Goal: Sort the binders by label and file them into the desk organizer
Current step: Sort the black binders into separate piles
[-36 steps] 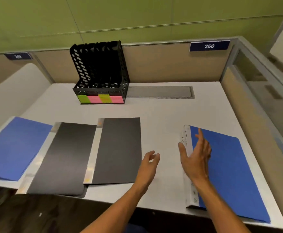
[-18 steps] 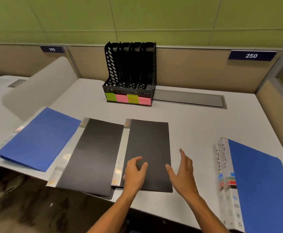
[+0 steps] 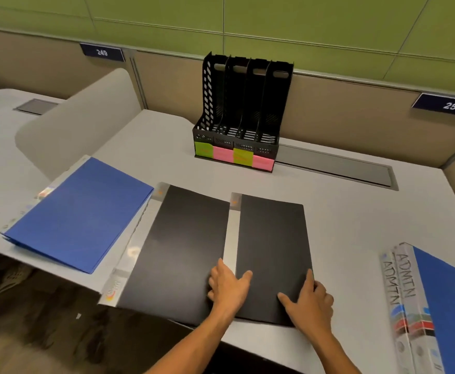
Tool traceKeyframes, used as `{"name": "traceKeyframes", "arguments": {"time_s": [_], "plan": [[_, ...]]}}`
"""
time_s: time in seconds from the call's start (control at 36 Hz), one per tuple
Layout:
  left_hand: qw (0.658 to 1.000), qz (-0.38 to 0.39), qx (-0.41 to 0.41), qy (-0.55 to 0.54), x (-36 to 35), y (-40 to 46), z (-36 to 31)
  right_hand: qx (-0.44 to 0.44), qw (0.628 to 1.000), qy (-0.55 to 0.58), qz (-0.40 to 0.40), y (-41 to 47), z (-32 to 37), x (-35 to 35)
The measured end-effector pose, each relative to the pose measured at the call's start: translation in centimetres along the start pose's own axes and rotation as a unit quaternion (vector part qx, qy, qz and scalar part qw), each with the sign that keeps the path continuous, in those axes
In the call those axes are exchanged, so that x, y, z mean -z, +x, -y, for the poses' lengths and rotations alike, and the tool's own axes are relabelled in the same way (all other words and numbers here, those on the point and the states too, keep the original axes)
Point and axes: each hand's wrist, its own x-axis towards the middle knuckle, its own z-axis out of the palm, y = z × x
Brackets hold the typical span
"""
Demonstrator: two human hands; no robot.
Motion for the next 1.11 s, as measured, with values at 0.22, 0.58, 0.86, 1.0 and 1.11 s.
{"name": "traceKeyframes", "arguments": {"time_s": [0.22, 0.58, 0.86, 1.0, 1.11], "plan": [[0.992, 0.115, -0.037, -0.044, 0.0, 1.4, 0.9, -0.088, 0.996, 0.033, 0.006, 0.0, -3.1, 1.3], [0.985, 0.126, -0.075, -0.094, -2.3, 0.4, 0.7, -0.1, 0.994, -0.035, -0.004, -0.7, -5.4, 1.8], [0.98, 0.126, -0.051, -0.146, -2.5, 0.2, 2.0, -0.097, 0.988, -0.12, 0.002, -0.7, -5.7, 1.9], [0.979, 0.124, -0.037, -0.157, -2.7, 0.1, 2.0, -0.088, 0.984, -0.155, 0.0, -1.0, -5.4, 1.4], [0.977, 0.125, -0.042, -0.168, -2.7, 0.2, 2.0, -0.075, 0.982, -0.176, 0.004, -1.3, -5.1, 1.2]]}}
